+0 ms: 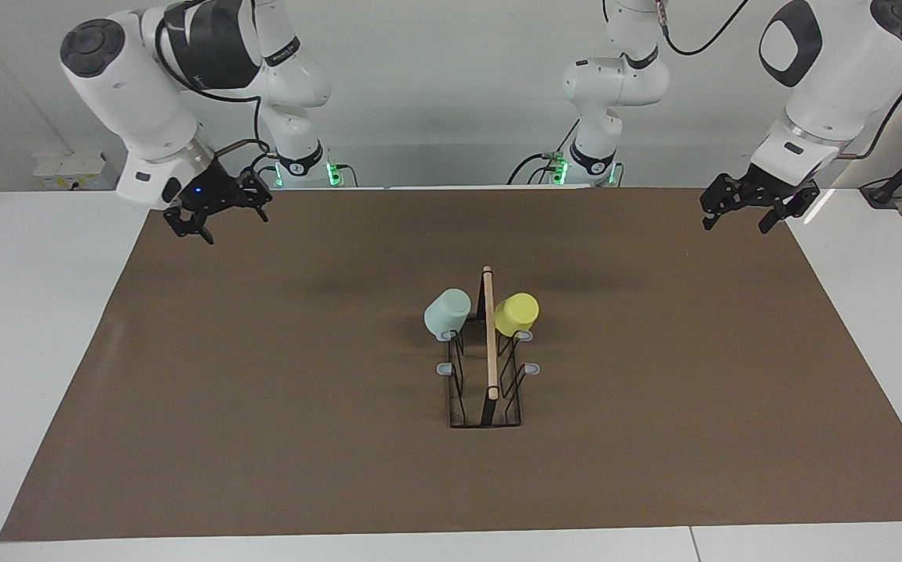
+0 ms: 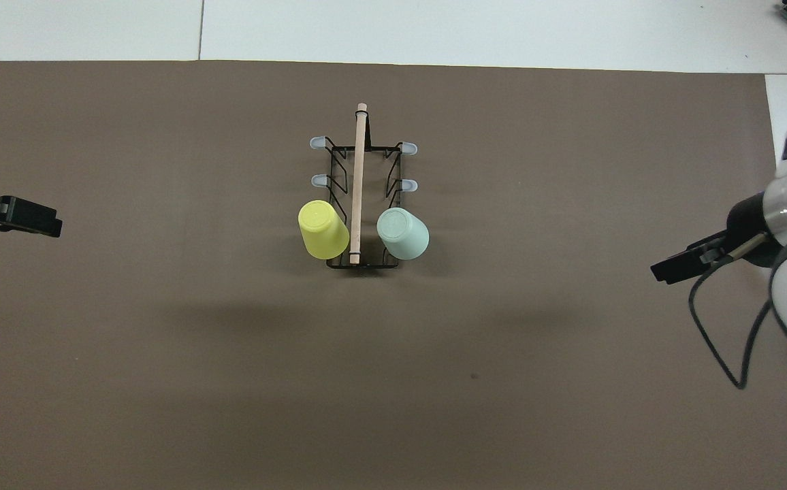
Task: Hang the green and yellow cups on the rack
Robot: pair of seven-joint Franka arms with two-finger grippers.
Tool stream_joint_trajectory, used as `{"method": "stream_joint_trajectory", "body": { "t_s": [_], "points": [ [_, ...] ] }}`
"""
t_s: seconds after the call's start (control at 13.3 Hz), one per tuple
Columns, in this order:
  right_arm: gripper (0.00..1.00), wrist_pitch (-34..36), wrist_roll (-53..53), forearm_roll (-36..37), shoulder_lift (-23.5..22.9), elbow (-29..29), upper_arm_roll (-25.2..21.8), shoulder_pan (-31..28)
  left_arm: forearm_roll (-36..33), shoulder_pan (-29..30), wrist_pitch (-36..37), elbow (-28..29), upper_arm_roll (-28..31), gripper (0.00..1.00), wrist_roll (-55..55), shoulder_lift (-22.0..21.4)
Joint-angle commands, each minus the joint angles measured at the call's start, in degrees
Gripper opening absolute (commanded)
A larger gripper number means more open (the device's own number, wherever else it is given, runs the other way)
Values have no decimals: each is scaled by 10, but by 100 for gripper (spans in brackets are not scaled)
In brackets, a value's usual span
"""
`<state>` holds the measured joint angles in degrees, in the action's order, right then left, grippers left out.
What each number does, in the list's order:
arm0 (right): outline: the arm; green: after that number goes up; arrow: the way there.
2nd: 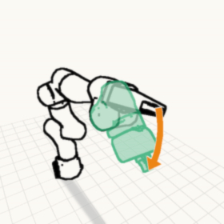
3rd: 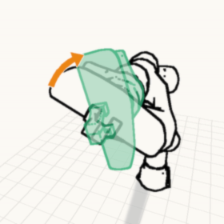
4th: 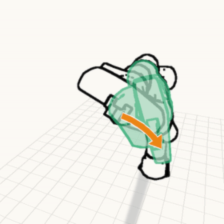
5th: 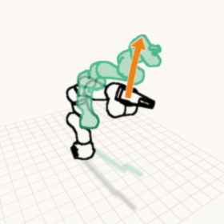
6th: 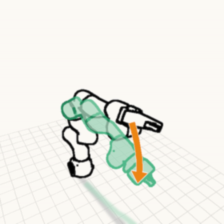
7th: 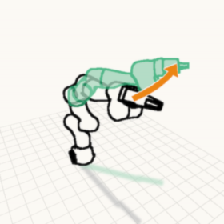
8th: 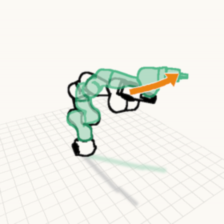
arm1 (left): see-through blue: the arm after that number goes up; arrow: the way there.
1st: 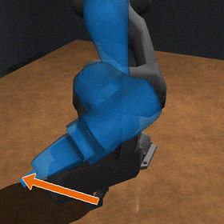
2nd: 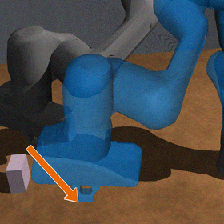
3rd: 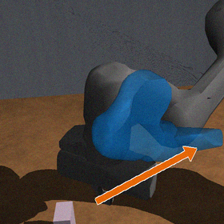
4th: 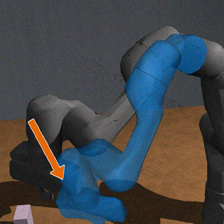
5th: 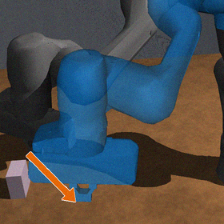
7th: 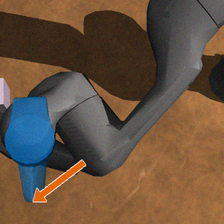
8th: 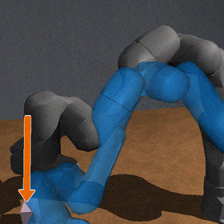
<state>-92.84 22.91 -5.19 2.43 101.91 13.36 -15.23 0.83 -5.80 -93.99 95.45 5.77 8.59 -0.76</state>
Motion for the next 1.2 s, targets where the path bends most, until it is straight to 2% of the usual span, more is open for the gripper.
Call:
{"method": "stream_joint_trajectory", "body": {
  "t_s": [0.0, 0.23, 0.38, 0.45, 0.6, 0.75, 1.13],
  "points": [
    [100, -1, -13, 11, 0, 0, 3, -13, 8, 2, 7, -2, -1, 100, 6, -1],
    [100, -1, -113, 44, -1, -10, 2, -2, 8, 2, 7, -2, -1, 100, 6, -1],
    [100, 2, -173, 61, -2, -16, -14, 38, 8, 2, 7, -2, -1, 100, 6, -1],
    [100, 1, -176, 59, -2, -18, -43, 63, 8, 1, 7, -3, -1, 100, 6, -1],
    [100, 1, -177, 57, -3, -17, -130, 147, 8, 1, 7, -2, -1, 100, 6, -1],
    [100, 5, -178, 53, -2, -17, -185, 202, 8, 2, 7, -2, -1, 100, 6, 0],
    [100, 6, -193, 49, -5, -19, -189, 206, 8, 2, 6, -2, -1, 100, 6, 0]
  ]
}}
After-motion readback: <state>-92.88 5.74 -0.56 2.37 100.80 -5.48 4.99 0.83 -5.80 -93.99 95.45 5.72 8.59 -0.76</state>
